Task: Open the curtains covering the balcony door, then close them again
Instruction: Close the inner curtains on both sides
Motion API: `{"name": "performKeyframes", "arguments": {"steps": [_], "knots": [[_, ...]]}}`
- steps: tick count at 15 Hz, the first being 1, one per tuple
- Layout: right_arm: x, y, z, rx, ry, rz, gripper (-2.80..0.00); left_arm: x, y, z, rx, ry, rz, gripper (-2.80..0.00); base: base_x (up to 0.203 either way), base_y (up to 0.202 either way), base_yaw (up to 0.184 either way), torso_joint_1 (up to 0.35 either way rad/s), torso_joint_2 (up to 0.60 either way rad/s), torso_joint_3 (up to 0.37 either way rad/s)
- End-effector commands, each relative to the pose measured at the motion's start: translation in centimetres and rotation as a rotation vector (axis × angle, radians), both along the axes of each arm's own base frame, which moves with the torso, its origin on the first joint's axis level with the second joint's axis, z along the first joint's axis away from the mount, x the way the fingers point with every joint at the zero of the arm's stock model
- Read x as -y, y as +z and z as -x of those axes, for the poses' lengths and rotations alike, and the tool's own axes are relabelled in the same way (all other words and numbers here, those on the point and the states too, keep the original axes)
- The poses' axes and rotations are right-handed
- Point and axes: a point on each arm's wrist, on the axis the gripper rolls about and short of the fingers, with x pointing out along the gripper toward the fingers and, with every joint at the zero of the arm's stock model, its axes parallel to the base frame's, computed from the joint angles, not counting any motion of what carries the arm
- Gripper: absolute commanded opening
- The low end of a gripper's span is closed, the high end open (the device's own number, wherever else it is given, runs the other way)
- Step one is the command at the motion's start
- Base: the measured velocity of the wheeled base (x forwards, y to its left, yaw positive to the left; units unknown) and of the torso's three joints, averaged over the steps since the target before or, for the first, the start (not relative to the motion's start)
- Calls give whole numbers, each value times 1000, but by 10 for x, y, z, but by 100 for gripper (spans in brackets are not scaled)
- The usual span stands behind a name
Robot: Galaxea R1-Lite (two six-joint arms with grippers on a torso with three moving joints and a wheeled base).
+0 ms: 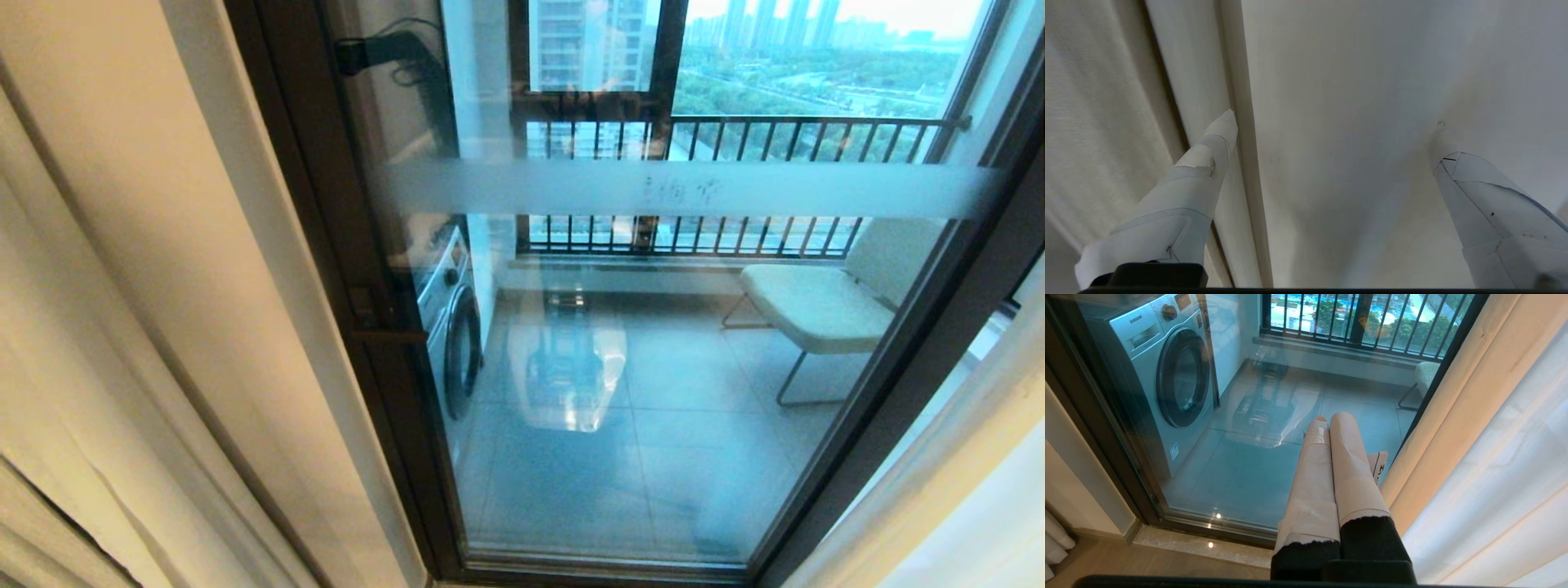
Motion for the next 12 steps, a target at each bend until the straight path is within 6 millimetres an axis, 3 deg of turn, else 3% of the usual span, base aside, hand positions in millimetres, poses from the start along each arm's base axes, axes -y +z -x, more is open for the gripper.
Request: {"name": "performKeyframes", "arguments": {"steps": [1,10,11,12], "knots": [[0,0,0,-1,1,1,-280,-15,-12,-13,-16,-16,19,0,0,0,0,0,0,0],[0,0,0,-1,1,1,-280,-13,-13,-23,-8,-83,25,0,0,0,0,0,0,0],[0,0,0,-1,1,1,-280,-12,-14,-24,-10,-85,26,-123,0,0,0,0,0,0],[0,0,0,-1,1,1,-280,-12,-14,-24,-9,-86,27,-280,0,0,0,0,0,0]]}}
